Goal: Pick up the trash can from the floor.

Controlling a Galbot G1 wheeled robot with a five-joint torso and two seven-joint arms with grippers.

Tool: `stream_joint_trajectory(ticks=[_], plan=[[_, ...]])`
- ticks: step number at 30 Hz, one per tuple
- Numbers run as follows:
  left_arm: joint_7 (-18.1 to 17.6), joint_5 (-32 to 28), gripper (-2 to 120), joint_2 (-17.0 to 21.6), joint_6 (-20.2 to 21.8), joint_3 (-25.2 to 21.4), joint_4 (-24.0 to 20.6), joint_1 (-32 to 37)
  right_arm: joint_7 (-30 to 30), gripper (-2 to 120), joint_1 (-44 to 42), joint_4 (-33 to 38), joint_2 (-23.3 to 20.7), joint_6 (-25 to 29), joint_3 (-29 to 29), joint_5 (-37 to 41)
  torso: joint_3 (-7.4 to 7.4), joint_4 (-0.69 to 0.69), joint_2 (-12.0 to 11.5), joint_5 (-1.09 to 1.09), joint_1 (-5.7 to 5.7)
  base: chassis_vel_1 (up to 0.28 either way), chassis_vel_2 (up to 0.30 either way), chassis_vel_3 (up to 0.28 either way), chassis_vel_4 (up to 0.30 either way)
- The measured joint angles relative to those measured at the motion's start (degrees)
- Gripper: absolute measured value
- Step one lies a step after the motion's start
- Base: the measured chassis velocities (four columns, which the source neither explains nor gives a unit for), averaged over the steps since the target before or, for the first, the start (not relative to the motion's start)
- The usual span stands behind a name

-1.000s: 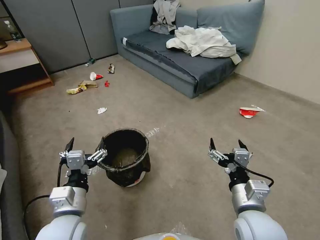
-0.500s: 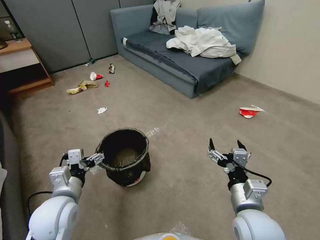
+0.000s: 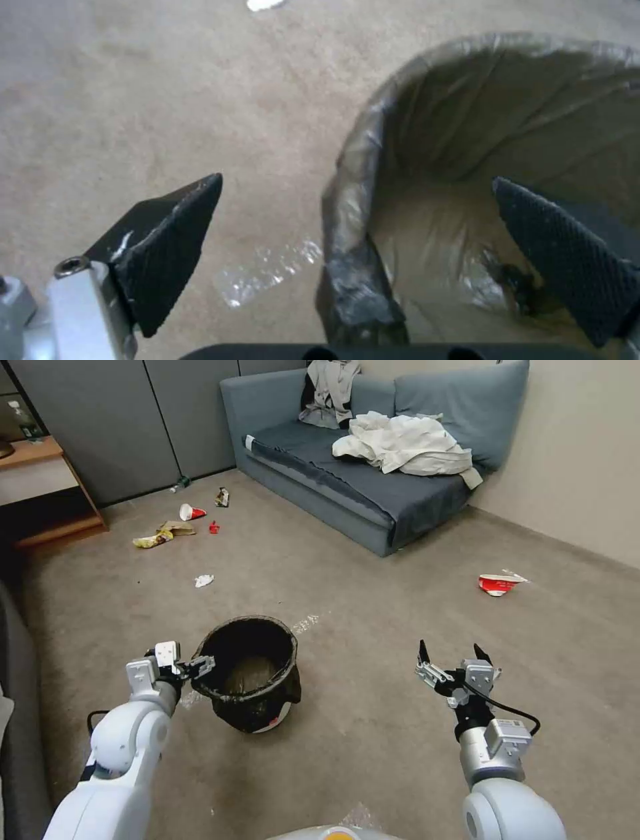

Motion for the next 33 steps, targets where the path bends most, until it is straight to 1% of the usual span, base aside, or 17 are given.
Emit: stream_joint_trajectory(ticks=[2,9,11,12,15,16,20,21,22,23,25,26,27,28,30,31,33], plan=[[-0.13,-0.39,100,0.01,0.93,0.47,0.91,-0.66,0.01,100,0.06,-0.17,-0.03,0.02,-0.01,0.0,0.0,0.0,0.0,0.0,0.0,0.0,0.0,0.0,0.0],[-0.74,-1.83,100,-0.07,1.55,0.93,2.22,-1.7,0.04,100,0.28,-0.43,-0.09,0.02,-0.07,-0.05,0.0,0.0,0.0,0.0,0.0,0.0,0.0,0.0,0.0],[-1.14,-2.29,96,-0.24,1.55,1.08,2.93,-1.91,0.04,100,0.37,-0.59,-0.1,0.02,-0.08,-0.06,0.0,0.0,0.0,0.0,0.0,0.0,0.0,0.0,0.0],[-1.14,-2.29,96,-0.24,1.55,1.08,2.93,-1.91,0.04,100,0.37,-0.59,-0.1,0.02,-0.08,-0.06,0.0,0.0,0.0,0.0,0.0,0.0,0.0,0.0,0.0],[-1.88,-2.5,83,-0.66,1.53,1.48,4.42,-2.12,0.16,100,0.64,-0.94,-0.12,0.0,-0.1,-0.11,0.0,0.0,0.0,0.0,0.0,0.0,0.0,0.0,0.0],[-1.88,-2.5,83,-0.66,1.53,1.48,4.42,-2.12,0.16,100,0.64,-0.94,-0.12,0.0,-0.1,-0.11,0.0,0.0,0.0,0.0,0.0,0.0,0.0,0.0,0.0],[-2.23,-2.49,67,-0.66,1.47,1.56,5.8,-2.45,0.22,100,0.85,-1.13,-0.13,-0.03,-0.23,-0.18,0.0,0.0,0.0,0.0,0.0,0.0,0.0,0.0,0.0],[-2.23,-2.49,67,-0.66,1.47,1.56,5.8,-2.45,0.22,100,0.85,-1.13,-0.13,-0.03,-0.23,-0.18,0.0,0.0,0.0,0.0,0.0,0.0,0.0,0.0,0.0],[-2.27,-2.47,61,-0.6,1.45,1.58,6.13,-2.53,0.22,100,1.0,-1.23,-0.14,-0.09,-0.31,-0.2,0.0,0.0,0.0,0.0,0.0,0.0,0.0,0.0,0.0],[-2.27,-2.47,59,-0.58,1.44,1.58,6.19,-2.54,0.22,100,1.04,-1.26,-0.14,-0.12,-0.33,-0.2,0.0,0.0,0.0,0.0,0.0,0.0,0.0,0.0,0.0],[-2.3,-2.46,47,-0.52,1.4,1.66,6.45,-2.66,0.23,100,1.34,-1.41,-0.14,-0.19,-0.49,-0.25,0.0,0.0,0.0,0.0,0.0,0.0,0.0,0.0,0.0],[-2.3,-2.46,47,-0.52,1.4,1.66,6.45,-2.66,0.23,100,1.34,-1.41,-0.14,-0.19,-0.49,-0.25,0.0,0.0,0.0,0.0,0.0,0.0,0.0,0.0,0.0],[-2.36,-2.44,43,-0.52,1.39,1.72,6.56,-2.74,0.23,100,1.46,-1.47,-0.14,-0.22,-0.59,-0.27,0.0,-0.01,0.0,0.0,0.0,0.0,0.0,0.0,0.0],[-2.5,-2.4,37,-0.54,1.37,1.77,6.73,-2.84,0.24,100,1.53,-1.5,-0.13,-0.23,-0.64,-0.29,0.0,-0.01,0.0,0.0,0.0,0.0,0.0,0.0,0.0],[-2.71,-2.2,28,-0.58,1.25,1.93,7.05,-2.93,0.23,100,1.58,-1.52,-0.13,-0.24,-0.68,-0.31,0.0,0.0,0.0,0.0,-0.01,0.0,0.0,0.0,0.0],[-2.71,-2.2,28,-0.58,1.25,1.93,7.05,-2.93,0.23,100,1.58,-1.52,-0.13,-0.24,-0.68,-0.31,0.0,0.0,0.0,0.0,-0.01,0.0,0.0,0.0,0.0],[-2.9,-2.06,17,-0.63,1.01,2.03,7.3,-2.94,0.23,100,1.58,-1.53,-0.15,-0.25,-0.69,-0.33,0.0,-0.01,0.0,0.01,0.0,0.0,0.0,0.0,0.0]])
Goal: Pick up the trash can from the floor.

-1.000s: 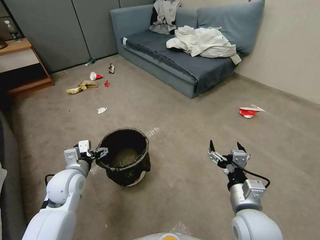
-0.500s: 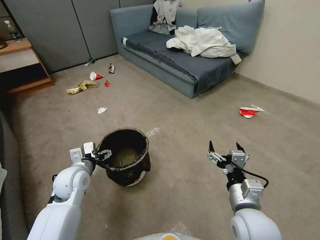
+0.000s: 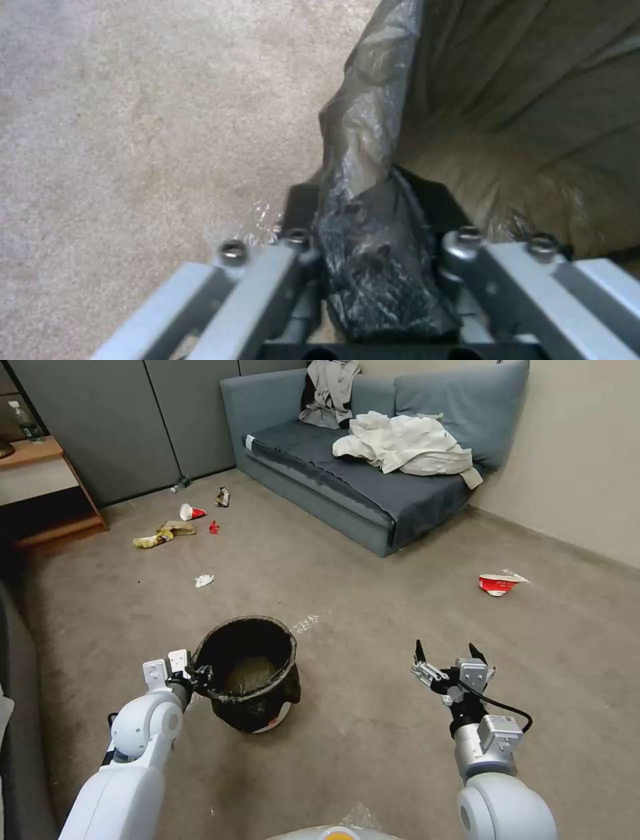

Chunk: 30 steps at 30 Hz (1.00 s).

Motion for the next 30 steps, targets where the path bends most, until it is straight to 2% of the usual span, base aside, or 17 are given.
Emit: stream_joint_trajectory(ticks=[1,4,6,8,9,10,13,14,17,18,20,22,25,26,30], plan=[[0.0,0.0,17,0.0,0.0,0.0,0.0,0.0,0.0,100,0.0,0.0,0.0,0.0,0.0,0.0,0.0,0.0,0.0,0.0,0.0,0.0,0.0,0.0,0.0],[0.04,0.0,6,-0.1,-0.55,0.06,0.1,0.01,0.01,100,0.0,0.01,-0.03,-0.01,0.02,-0.02,0.0,-0.01,0.0,-0.02,0.0,0.0,0.0,0.0,0.0],[0.06,0.0,5,-0.11,-1.03,0.08,0.12,0.05,0.02,100,0.0,0.03,-0.03,-0.01,0.03,-0.02,0.0,-0.01,0.0,-0.02,0.0,0.0,0.0,0.0,0.0],[0.06,0.1,5,-0.13,-2.4,0.21,0.15,0.15,0.04,100,0.0,0.09,-0.05,-0.02,0.03,-0.03,0.0,-0.01,0.0,-0.02,0.0,0.0,0.0,0.0,0.0],[0.11,0.81,5,-0.13,-4.75,0.51,0.17,0.36,0.05,100,0.0,0.2,-0.05,-0.03,0.04,-0.05,0.0,-0.01,0.0,-0.04,0.0,0.0,0.0,0.0,0.0],[0.11,0.81,5,-0.13,-4.75,0.51,0.17,0.36,0.05,100,0.0,0.2,-0.05,-0.03,0.04,-0.05,0.0,-0.01,0.0,-0.04,0.0,0.0,0.0,0.0,0.0],[0.43,2.83,5,0.06,-9.05,1.02,-0.33,0.98,0.07,100,0.0,0.32,-0.06,-0.04,0.05,-0.07,0.0,0.0,0.0,-0.02,0.0,0.0,0.0,0.0,0.0],[0.43,2.83,5,0.06,-9.05,1.02,-0.33,0.98,0.07,100,0.0,0.32,-0.06,-0.04,0.05,-0.07,0.0,0.0,0.0,-0.02,0.0,0.0,0.0,0.0,0.0],[2.59,3.9,3,0.44,-13.66,1.31,-2.61,2.78,0.11,100,0.01,0.5,-0.04,-0.03,0.03,-0.11,0.0,0.01,0.0,-0.02,0.0,0.0,0.0,0.0,0.0],[2.59,3.9,3,0.44,-13.66,1.31,-2.61,2.78,0.11,100,0.01,0.5,-0.04,-0.03,0.03,-0.11,0.0,0.01,0.0,-0.02,0.0,0.0,0.0,0.0,0.0],[5.31,3.74,3,1.39,-17.23,1.2,-5.92,5.65,0.15,100,0.0,0.8,-0.01,-0.04,0.01,-0.14,0.0,0.0,0.0,-0.02,0.0,0.0,0.0,0.0,0.0],[5.76,3.55,3,1.59,-17.55,1.13,-6.61,6.24,0.17,100,0.0,0.84,-0.01,-0.04,0.02,-0.14,0.0,0.0,0.0,-0.02,0.0,0.0,0.0,0.0,0.0],[7.38,2.21,3,2.28,-18.51,0.23,-10.72,9.42,0.25,100,0.0,0.91,0.04,-0.04,0.09,-0.15,0.0,0.01,0.0,0.0,0.0,0.0,0.0,0.0,0.0],[7.38,2.21,3,2.28,-18.51,0.23,-10.72,9.42,0.25,100,0.0,0.91,0.04,-0.04,0.09,-0.15,0.0,0.01,0.0,0.0,0.0,0.0,0.0,0.0,0.0],[7.96,0.36,3,2.03,-19.27,0.01,-15.64,12.22,0.32,100,0.12,0.91,0.22,-0.04,0.08,-0.16,0.0,0.0,0.0,-0.01,0.0,0.0,0.0,0.0,0.0]])
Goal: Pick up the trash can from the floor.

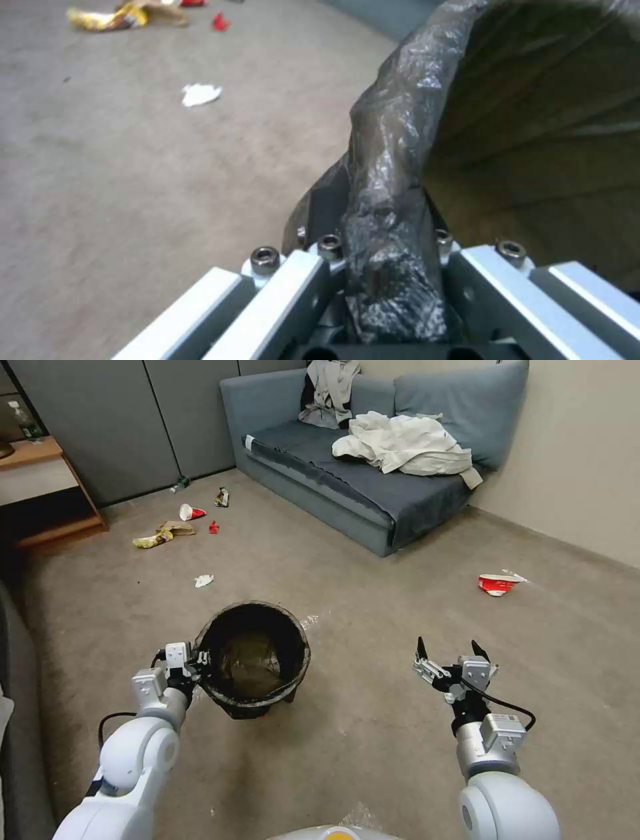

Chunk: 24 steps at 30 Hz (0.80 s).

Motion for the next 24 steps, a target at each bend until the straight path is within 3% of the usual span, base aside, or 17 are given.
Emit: stream_joint_trajectory(ticks=[7,24], plan=[[1.31,1.06,3,-0.27,-1.69,0.16,-5.47,2.76,0.13,100,-0.12,0.53,0.03,0.0,0.05,-0.02,0.0,-0.01,0.0,0.0,0.0,0.0,0.0,0.0,0.0],[1.65,4.1,3,-2.02,-2.44,0.65,-7.01,4.34,0.45,100,0.06,0.73,-0.21,0.0,0.28,0.17,0.0,0.0,0.0,0.0,0.0,0.0,0.0,0.0,0.0]])
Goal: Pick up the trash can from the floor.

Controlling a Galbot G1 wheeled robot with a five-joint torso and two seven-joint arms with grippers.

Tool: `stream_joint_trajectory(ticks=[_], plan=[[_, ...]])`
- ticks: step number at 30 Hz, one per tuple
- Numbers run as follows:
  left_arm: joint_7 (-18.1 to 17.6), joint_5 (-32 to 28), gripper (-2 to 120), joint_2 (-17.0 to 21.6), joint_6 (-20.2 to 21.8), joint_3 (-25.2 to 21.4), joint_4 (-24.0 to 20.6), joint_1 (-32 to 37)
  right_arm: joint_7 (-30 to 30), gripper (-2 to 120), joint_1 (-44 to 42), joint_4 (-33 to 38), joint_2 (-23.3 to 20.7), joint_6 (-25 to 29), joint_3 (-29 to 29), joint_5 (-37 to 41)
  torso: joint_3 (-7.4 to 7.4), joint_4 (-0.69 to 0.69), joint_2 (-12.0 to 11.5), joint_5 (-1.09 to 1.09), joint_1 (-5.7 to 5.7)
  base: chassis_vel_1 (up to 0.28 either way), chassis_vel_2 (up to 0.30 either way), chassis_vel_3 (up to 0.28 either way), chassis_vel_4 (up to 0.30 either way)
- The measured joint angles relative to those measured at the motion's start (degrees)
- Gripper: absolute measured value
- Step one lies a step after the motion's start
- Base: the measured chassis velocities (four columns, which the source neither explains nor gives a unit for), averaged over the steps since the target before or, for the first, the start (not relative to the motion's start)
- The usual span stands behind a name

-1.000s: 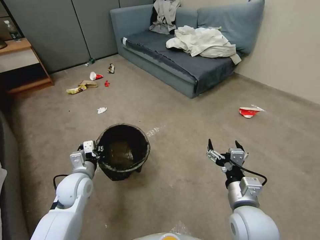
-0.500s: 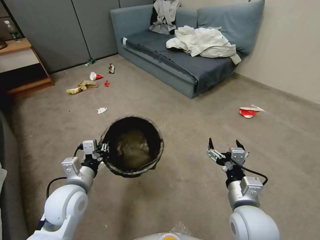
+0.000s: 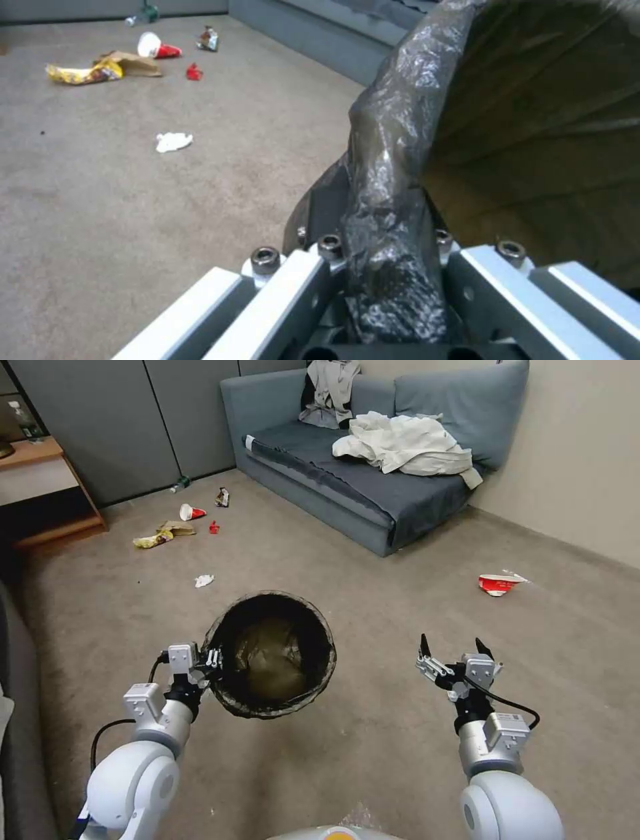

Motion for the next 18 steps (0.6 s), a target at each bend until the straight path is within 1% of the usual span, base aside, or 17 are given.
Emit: stream_joint_trajectory(ticks=[18], plan=[[0.28,0.48,3,-0.07,0.23,0.02,0.04,-0.17,0.2,100,0.35,-0.4,-0.17,0.0,0.13,0.41,0.0,0.0,0.0,0.0,0.0,0.0,0.0,0.0,0.0]])
